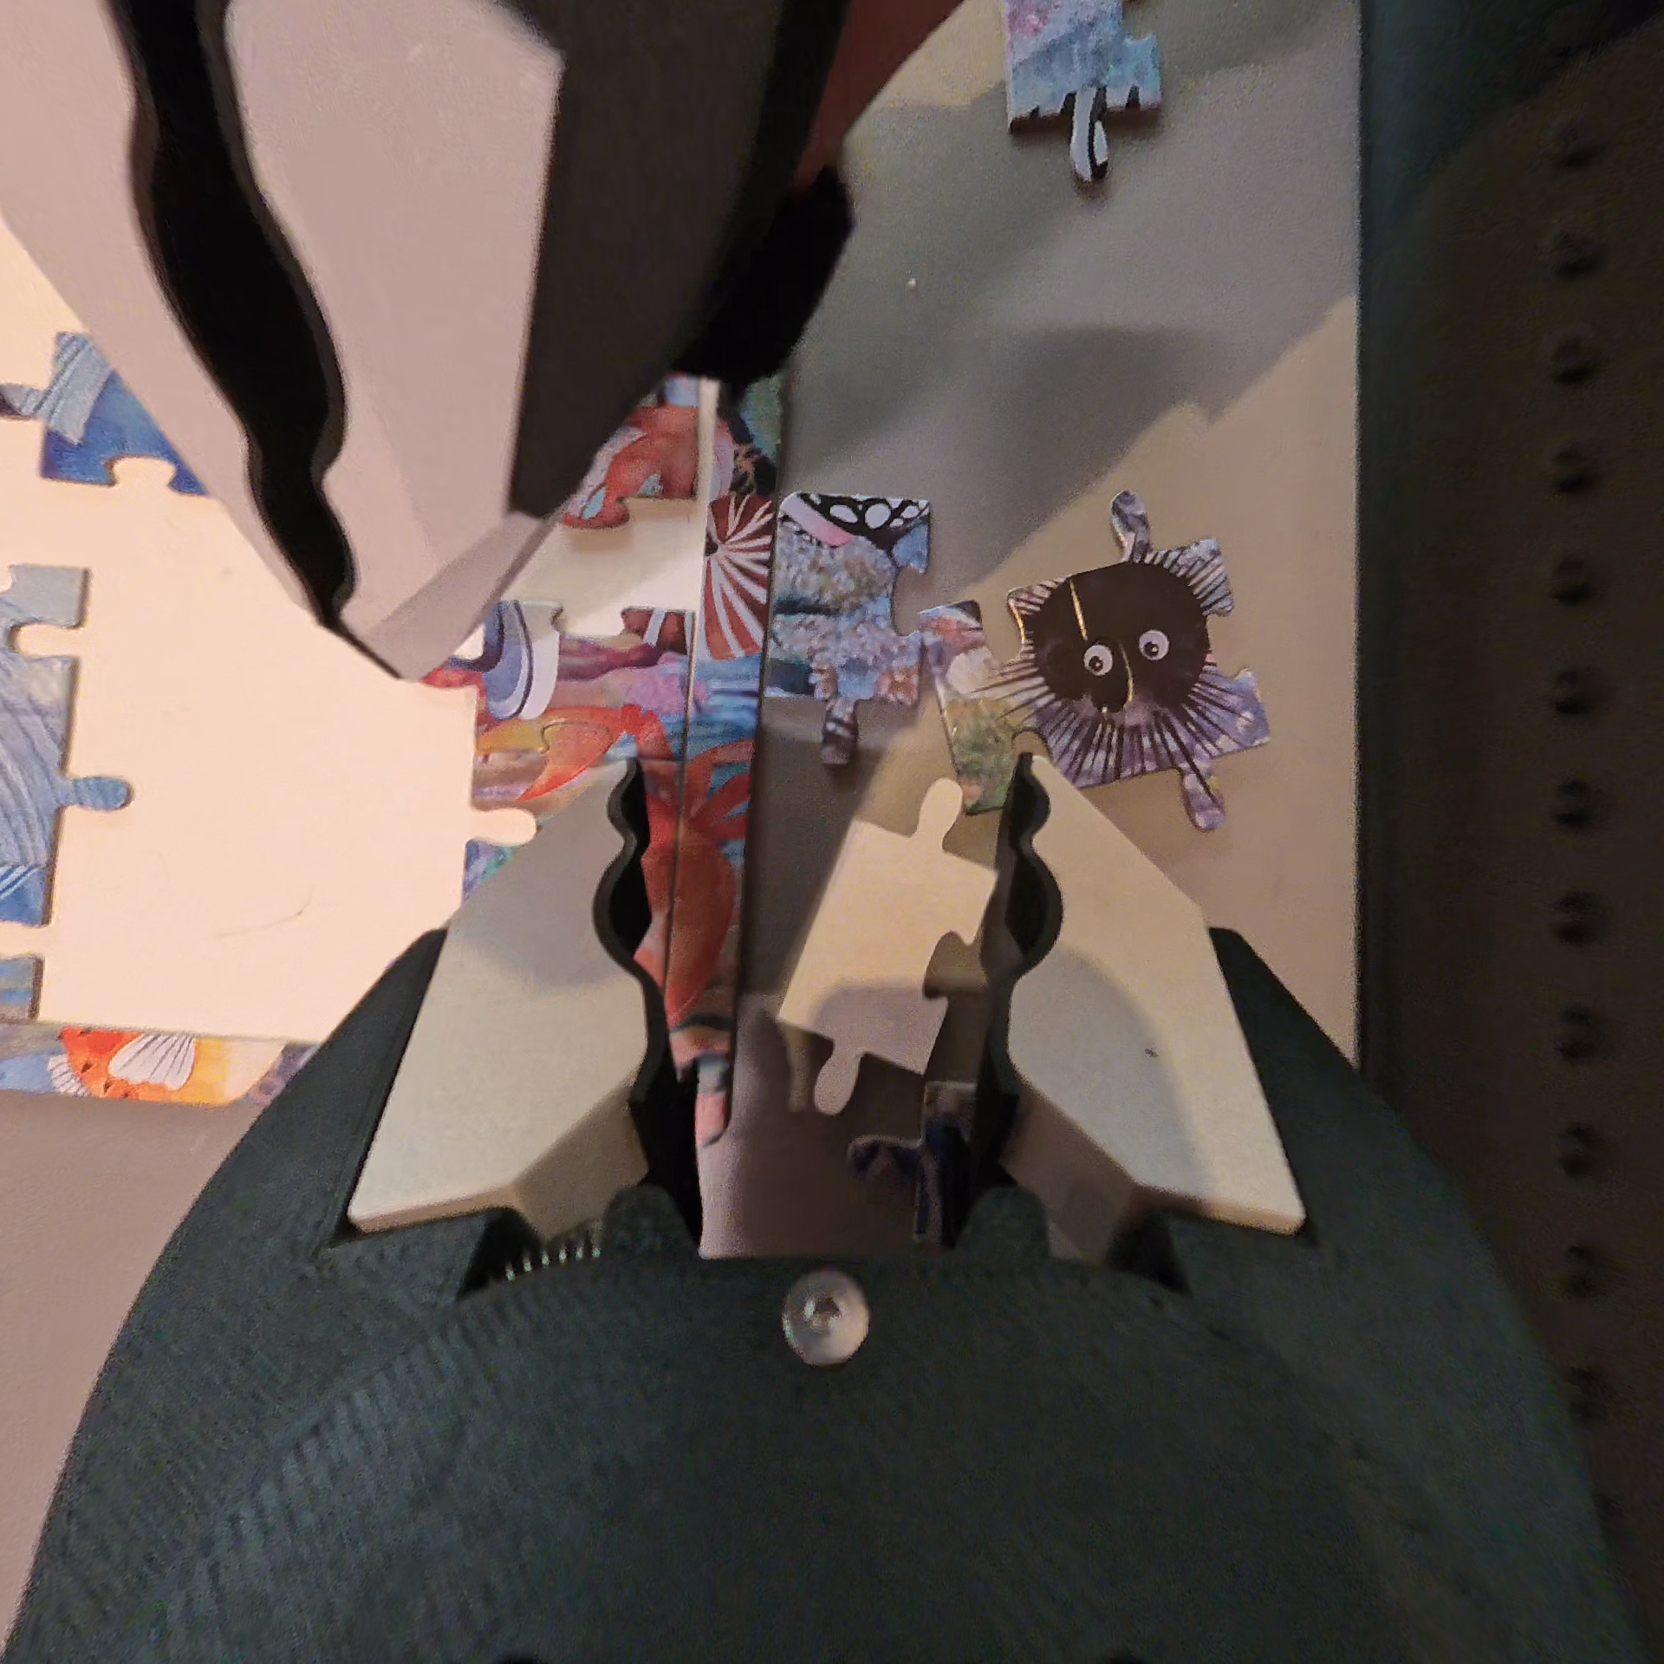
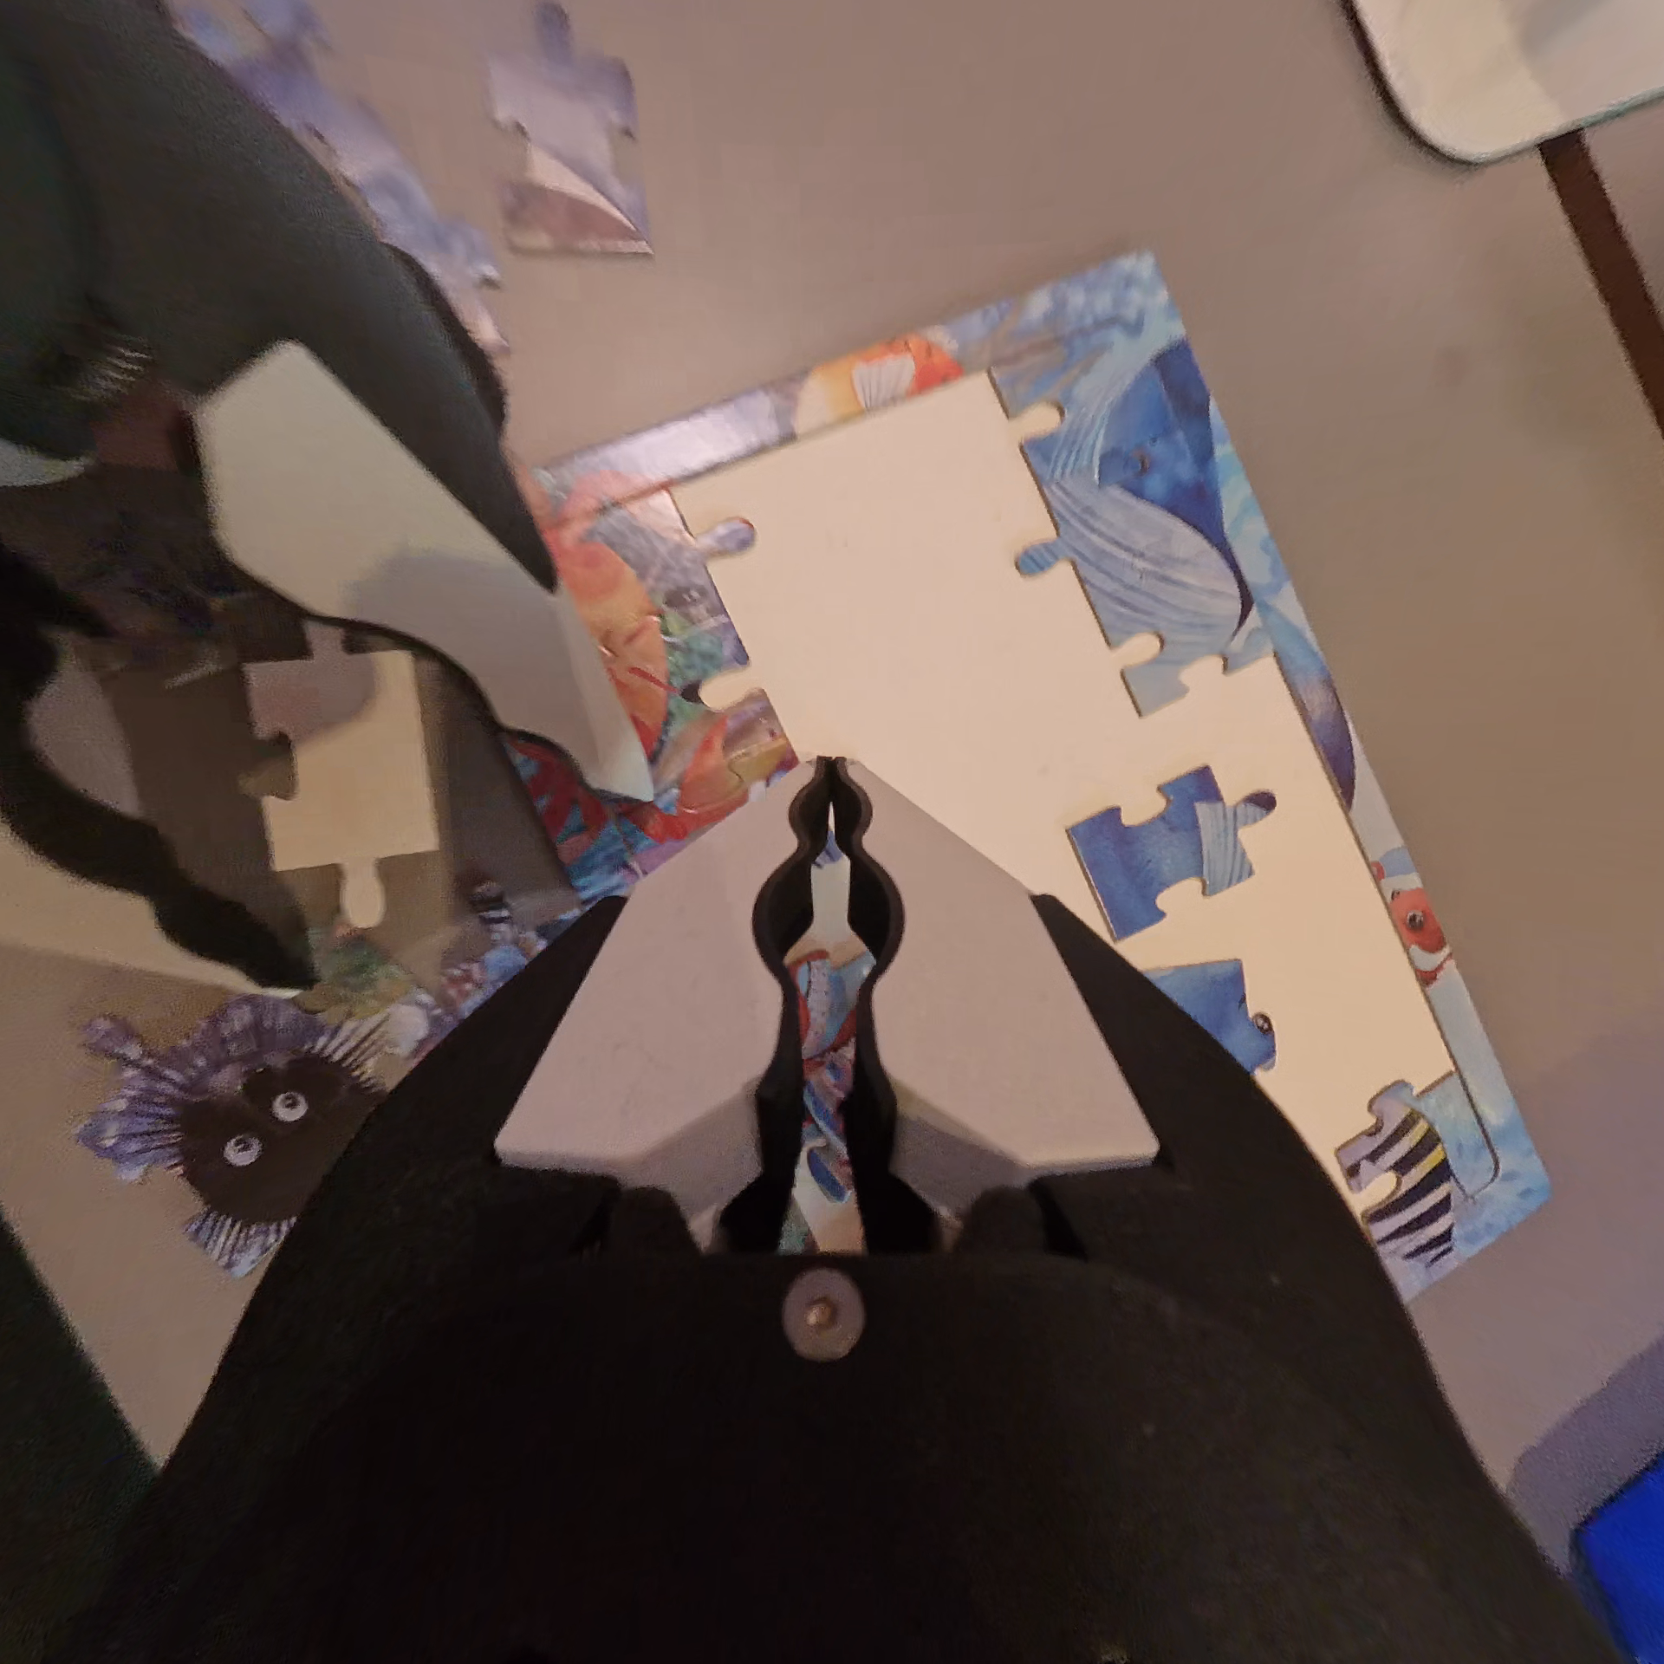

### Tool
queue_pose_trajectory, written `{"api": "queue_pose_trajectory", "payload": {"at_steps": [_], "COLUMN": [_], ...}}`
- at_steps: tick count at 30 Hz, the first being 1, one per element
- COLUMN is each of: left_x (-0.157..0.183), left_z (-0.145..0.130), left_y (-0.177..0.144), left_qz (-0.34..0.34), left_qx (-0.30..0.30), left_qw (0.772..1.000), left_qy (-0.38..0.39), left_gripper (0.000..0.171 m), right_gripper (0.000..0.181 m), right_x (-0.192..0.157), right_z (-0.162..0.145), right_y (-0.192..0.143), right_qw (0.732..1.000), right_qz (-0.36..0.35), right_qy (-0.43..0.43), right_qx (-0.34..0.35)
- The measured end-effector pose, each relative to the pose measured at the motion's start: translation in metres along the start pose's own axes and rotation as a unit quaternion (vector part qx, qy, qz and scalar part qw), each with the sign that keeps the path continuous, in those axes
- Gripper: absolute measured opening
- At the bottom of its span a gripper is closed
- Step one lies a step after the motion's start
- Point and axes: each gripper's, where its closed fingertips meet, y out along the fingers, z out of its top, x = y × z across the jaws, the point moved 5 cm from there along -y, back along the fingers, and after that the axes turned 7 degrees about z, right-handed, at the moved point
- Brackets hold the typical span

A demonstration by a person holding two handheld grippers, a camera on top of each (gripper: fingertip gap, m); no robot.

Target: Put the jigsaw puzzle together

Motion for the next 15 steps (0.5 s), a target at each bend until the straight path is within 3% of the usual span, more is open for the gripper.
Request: {"api": "queue_pose_trajectory", "payload": {"at_steps": [3, 7, 15], "left_x": [-0.010, -0.016, -0.022], "left_z": [0.000, -0.009, -0.023], "left_y": [-0.016, -0.027, -0.038], "left_qz": [0.013, 0.025, 0.033], "left_qx": [0.012, 0.002, -0.024], "left_qw": [1.000, 0.999, 0.999], "left_qy": [-0.015, -0.022, -0.024], "left_gripper": [0.078, 0.078, 0.078], "right_gripper": [0.000, 0.000, 0.006], "right_x": [-0.009, -0.012, 0.013], "right_z": [0.005, -0.009, -0.028], "right_y": [0.002, 0.018, -0.031], "right_qw": [0.999, 0.998, 0.999], "right_qz": [0.027, 0.051, 0.034], "right_qy": [-0.015, 0.000, 0.039], "right_qx": [0.009, -0.031, 0.000]}}
